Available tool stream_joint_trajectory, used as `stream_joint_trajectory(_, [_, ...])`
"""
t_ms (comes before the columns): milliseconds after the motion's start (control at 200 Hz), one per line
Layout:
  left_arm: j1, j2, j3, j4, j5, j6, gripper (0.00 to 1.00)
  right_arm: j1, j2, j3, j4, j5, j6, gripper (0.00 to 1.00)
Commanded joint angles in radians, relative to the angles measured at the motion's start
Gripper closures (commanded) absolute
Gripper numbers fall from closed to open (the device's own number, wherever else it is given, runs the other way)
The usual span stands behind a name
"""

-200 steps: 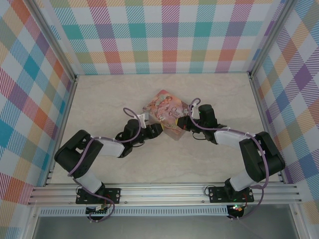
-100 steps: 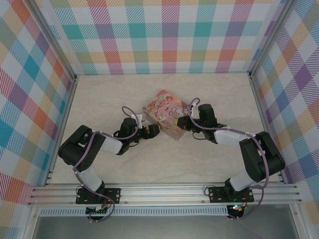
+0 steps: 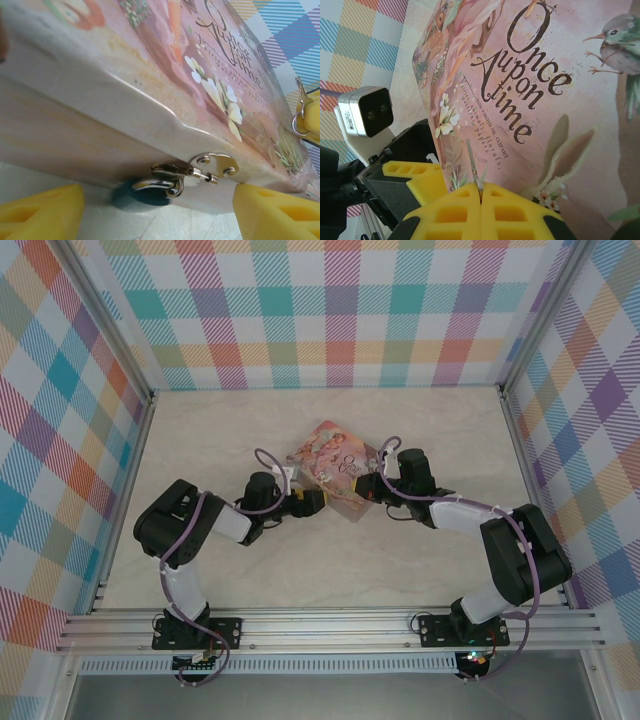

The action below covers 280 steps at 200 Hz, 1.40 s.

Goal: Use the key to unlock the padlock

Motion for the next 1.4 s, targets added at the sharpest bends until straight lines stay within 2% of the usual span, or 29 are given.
stream_joint_trajectory(0, [0.014,0.023,0.026,0.042,0.020,0.065,0.22,0.009,0.020,0.011,-0.048,0.001,-0.024,0.95])
stream_joint_trajectory(385, [0.014,0.036,0.060,0.006,0.067,0.161,0.25,0.009,0.024,0.012,-0.046,-0.005,-0.027,0.95])
stream_joint_trajectory(785, [0.014,0.047,0.078,0.031,0.156,0.097,0.48,0.010,0.023,0.008,-0.040,-0.008,-0.025,0.95])
stream_joint_trajectory(1020, [0.013,0.050,0.061,0.092,0.154,0.038,0.51,0.010,0.021,0.005,-0.036,-0.009,-0.024,0.95])
stream_joint_trajectory(1220, [0.001,0.058,0.065,0.078,0.140,0.032,0.56,0.010,0.021,0.003,-0.034,-0.008,-0.022,0.95])
stream_joint_trajectory(1395, [-0.009,0.069,0.071,0.071,0.100,0.026,0.64,0.010,0.018,0.004,-0.034,-0.009,-0.022,0.95])
